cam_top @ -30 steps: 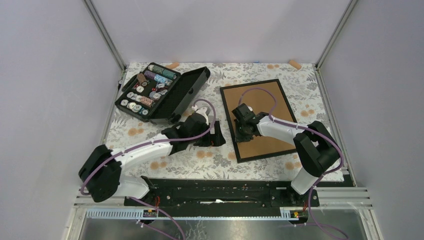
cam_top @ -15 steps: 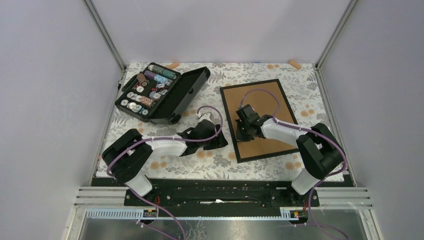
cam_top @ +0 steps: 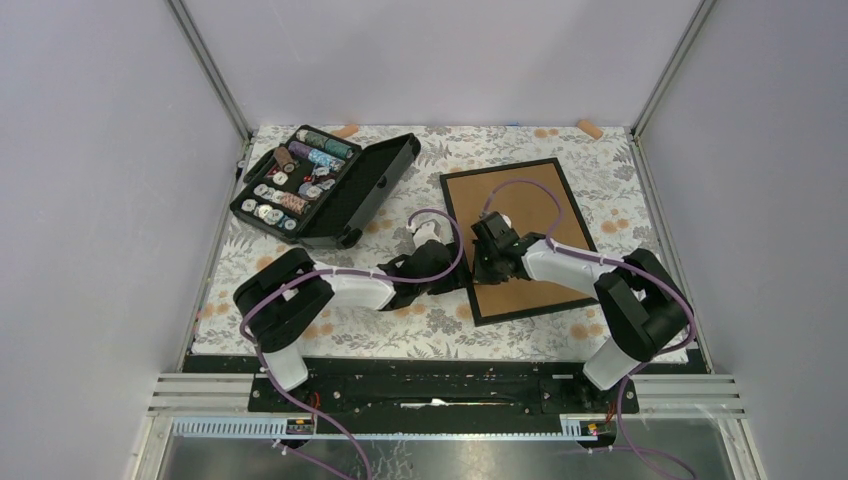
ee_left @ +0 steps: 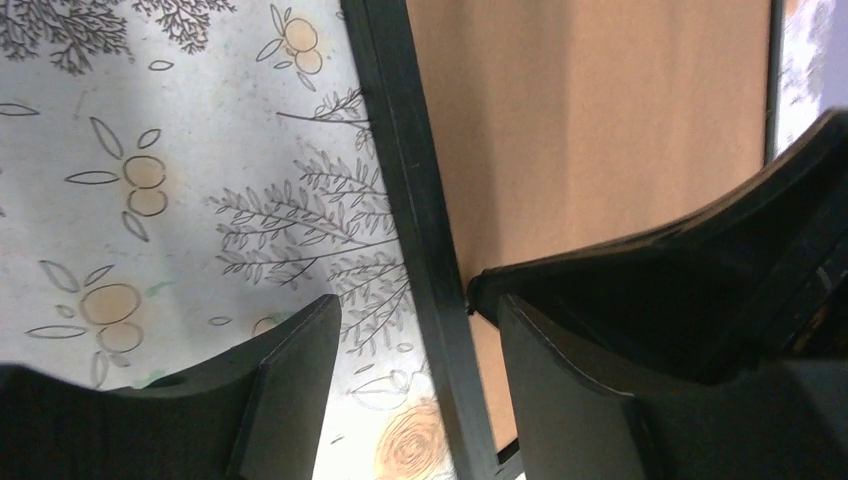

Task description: Put the photo into the frame

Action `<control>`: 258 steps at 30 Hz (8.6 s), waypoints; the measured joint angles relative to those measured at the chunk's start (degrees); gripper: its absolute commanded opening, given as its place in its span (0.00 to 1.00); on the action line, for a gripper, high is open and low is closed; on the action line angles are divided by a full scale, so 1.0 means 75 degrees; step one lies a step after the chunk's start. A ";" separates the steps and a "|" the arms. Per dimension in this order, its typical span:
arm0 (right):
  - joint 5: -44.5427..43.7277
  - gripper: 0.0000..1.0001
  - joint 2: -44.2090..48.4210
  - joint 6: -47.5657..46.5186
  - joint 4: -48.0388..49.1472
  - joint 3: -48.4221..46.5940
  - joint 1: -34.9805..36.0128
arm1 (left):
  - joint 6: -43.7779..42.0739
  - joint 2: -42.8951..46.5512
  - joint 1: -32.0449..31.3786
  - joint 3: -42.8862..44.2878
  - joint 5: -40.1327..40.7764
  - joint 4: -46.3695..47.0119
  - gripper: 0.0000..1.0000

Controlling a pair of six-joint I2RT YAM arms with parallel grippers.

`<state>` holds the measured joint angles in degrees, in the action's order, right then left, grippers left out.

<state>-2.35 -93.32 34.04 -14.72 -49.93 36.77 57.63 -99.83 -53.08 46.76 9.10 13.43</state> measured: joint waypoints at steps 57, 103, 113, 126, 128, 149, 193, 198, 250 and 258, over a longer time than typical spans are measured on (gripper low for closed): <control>-0.0778 0.31 0.0498 -0.0568 -0.1224 -0.0382 0.0382 | 0.2212 -0.1271 0.0303 -0.0052 -0.0221 0.1877 0.27; -0.1166 0.26 -0.0396 -0.0568 -0.1597 -0.1014 0.0399 | 0.2337 -0.1376 0.0513 -0.0306 -0.0714 0.2492 0.26; -0.1629 0.30 -0.0574 -0.0565 -0.1647 -0.1131 0.0530 | 0.2381 -0.1390 0.0545 -0.0306 -0.0787 0.2506 0.26; -0.1533 0.37 -0.0248 -0.0501 -0.1684 -0.0979 0.0562 | 0.2387 -0.1399 0.0560 -0.0309 -0.0822 0.2512 0.26; -0.1521 0.37 -0.0189 -0.0495 -0.1725 -0.0979 0.0562 | 0.2387 -0.1399 0.0560 -0.0309 -0.0825 0.2515 0.26; -0.1367 0.29 -0.0326 -0.0443 -0.1571 -0.0935 0.0574 | 0.2384 -0.1405 0.0568 -0.0306 -0.0845 0.2515 0.26; -0.1693 0.26 -0.0396 -0.0315 -0.1483 -0.0825 0.0557 | 0.2384 -0.1419 0.0589 -0.0300 -0.0903 0.2515 0.25; -0.1842 0.27 -0.0804 -0.0326 -0.1670 -0.1102 0.0562 | 0.2381 -0.1419 0.0589 -0.0297 -0.0903 0.2515 0.25; -0.0542 0.16 -0.0061 -0.1029 0.0026 -0.0239 0.1323 | -0.0979 0.3477 0.0985 -0.1737 -0.1600 -0.1061 0.63; 0.0647 0.57 0.1996 0.0373 -0.0248 0.1513 0.2177 | -0.0551 0.2757 0.1035 -0.1909 -0.1606 -0.0221 0.55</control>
<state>2.50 -78.35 36.84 -16.58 -38.59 53.10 53.49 -79.15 -45.32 32.45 -2.94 11.77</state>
